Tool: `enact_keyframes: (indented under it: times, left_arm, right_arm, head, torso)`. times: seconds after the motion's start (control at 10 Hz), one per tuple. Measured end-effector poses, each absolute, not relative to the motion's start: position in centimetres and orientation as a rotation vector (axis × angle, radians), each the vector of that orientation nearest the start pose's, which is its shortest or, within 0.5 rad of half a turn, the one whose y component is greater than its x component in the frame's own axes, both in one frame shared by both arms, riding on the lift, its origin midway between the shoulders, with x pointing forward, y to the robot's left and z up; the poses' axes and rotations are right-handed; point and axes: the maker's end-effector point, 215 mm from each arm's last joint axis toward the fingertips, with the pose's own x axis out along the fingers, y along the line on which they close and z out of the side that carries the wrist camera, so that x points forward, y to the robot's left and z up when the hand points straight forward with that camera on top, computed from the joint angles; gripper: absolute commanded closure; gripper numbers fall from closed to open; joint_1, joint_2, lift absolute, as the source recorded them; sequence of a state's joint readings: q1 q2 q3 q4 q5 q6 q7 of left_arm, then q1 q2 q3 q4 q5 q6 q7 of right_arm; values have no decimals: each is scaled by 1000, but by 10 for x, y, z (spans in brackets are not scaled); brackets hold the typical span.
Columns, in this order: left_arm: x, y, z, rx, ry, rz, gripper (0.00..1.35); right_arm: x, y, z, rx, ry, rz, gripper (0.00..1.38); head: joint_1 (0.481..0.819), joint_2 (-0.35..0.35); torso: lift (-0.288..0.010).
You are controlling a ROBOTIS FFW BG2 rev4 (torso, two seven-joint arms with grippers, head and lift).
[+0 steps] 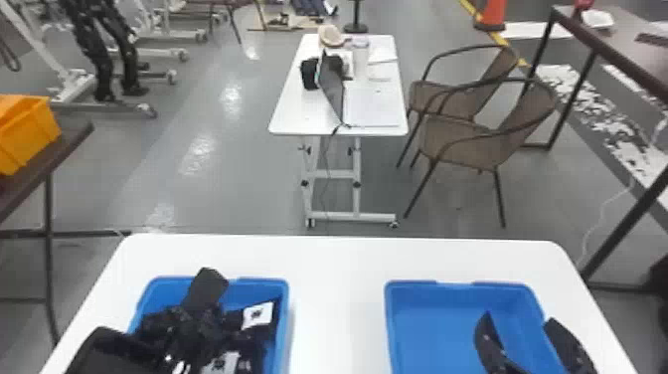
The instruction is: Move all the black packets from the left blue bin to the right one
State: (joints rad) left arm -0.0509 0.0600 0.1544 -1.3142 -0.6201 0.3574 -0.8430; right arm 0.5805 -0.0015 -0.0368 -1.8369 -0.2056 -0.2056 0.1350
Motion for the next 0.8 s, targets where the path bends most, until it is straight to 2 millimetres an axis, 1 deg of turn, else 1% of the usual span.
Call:
enact_keyframes:
  times: [0.1, 0.2, 0.3, 0.4, 0.5, 0.6, 0.7, 0.8]
  left_arm:
    - [481, 253, -584, 335, 790, -557, 1052]
    - [479, 259, -586, 332, 788, -530, 1111]
    - [479, 261, -586, 344, 777, -514, 1006]
    - [476, 265, -592, 356, 805, -500, 460]
    - [475, 272, -595, 378, 841, -486, 73]
    - [476, 278, -595, 399, 859, -476, 85]
    - [480, 283, -592, 414, 862, -468, 182]
    - [484, 288, -588, 424, 861, -458, 429]
  right_arm:
    - [398, -232, -420, 191, 95, 51, 107]
    - [398, -231, -421, 195, 97, 52, 107]
    - [399, -230, -421, 197, 96, 54, 105]
    - [399, -229, -421, 198, 95, 55, 105]
    - [400, -229, -420, 199, 94, 56, 107]
    - [400, -229, -420, 200, 94, 57, 107]
    - [399, -229, -421, 201, 95, 57, 108]
    - [399, -229, -422, 202, 96, 57, 107]
  head:
    - [695, 23]
    - [695, 34]
    - [695, 39]
    - [695, 45]
    - [695, 49]
    - [695, 59]
    - [695, 67]
    - [695, 73]
  torso:
    - [0]
    - [0]
    - [0]
    - [0]
    - [0]
    - [0]
    - [0]
    - [0]
